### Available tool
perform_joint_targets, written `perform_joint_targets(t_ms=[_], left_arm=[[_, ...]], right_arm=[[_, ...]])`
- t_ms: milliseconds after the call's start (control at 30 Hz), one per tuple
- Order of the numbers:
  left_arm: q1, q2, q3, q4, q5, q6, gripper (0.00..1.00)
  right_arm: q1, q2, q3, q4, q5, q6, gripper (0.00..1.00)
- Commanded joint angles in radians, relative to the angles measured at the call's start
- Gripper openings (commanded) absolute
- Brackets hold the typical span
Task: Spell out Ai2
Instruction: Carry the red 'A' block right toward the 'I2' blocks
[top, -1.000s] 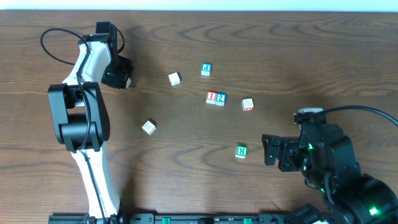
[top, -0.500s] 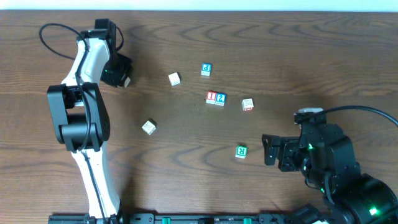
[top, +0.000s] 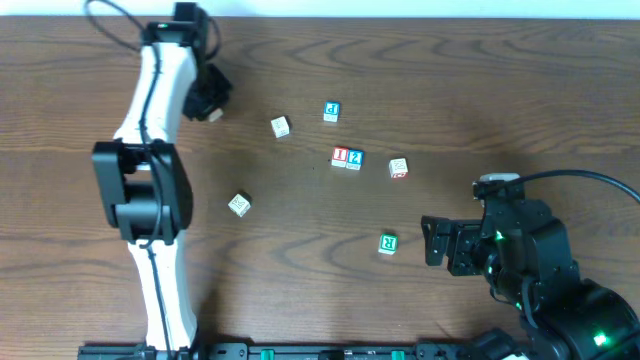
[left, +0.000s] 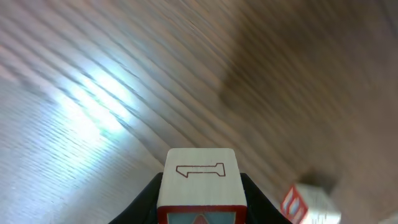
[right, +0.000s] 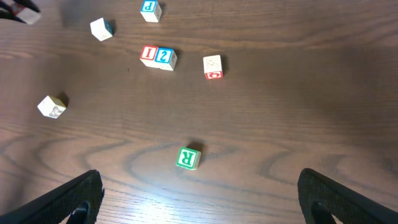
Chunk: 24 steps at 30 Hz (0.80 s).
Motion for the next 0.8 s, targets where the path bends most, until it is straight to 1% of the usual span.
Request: perform_joint_targets(t_ms=[0, 67, 200, 300, 400, 533, 633, 767], left_arm=[[-0.086, -0.015, 0.021, -0.012, -0.076, 0.104, 0.06], [-0.138, -0.015, 0.021, -0.02, -0.126, 0.105, 0.06], [-0.255, -0.015, 0.021, -0.028, -0.2, 0.149, 0.06], [-0.338, -0.015, 0.021, -0.039, -0.265, 0.153, 0.06], [-0.392, -0.015, 0.02, -0.037, -0.293, 0.152, 0.06], [-0.424, -0.014, 0.02, -0.014, -0.284, 0.157, 0.06], [-0.425, -0.005, 0.019, 0.004, -0.204, 0.212, 0.06], [-0.425, -0.005, 0.0, 0.029, -0.172, 0.222, 0.06]], right_arm=[[0.005, 0.0, -0.003, -0.002, 0.0, 0.007, 0.99], [0.005, 0.0, -0.003, -0.002, 0.0, 0.007, 0.99], [0.005, 0.0, -0.003, -0.002, 0.0, 0.007, 0.99], [0.005, 0.0, -0.003, -0.002, 0.0, 0.007, 0.99], [0.005, 0.0, -0.003, -0.002, 0.0, 0.007, 0.99], [0.005, 0.0, -0.003, -0.002, 0.0, 0.007, 0.99], [0.005, 0.0, -0.003, -0.002, 0.0, 0.007, 0.99], [0.005, 0.0, -0.003, -0.002, 0.0, 0.007, 0.99]])
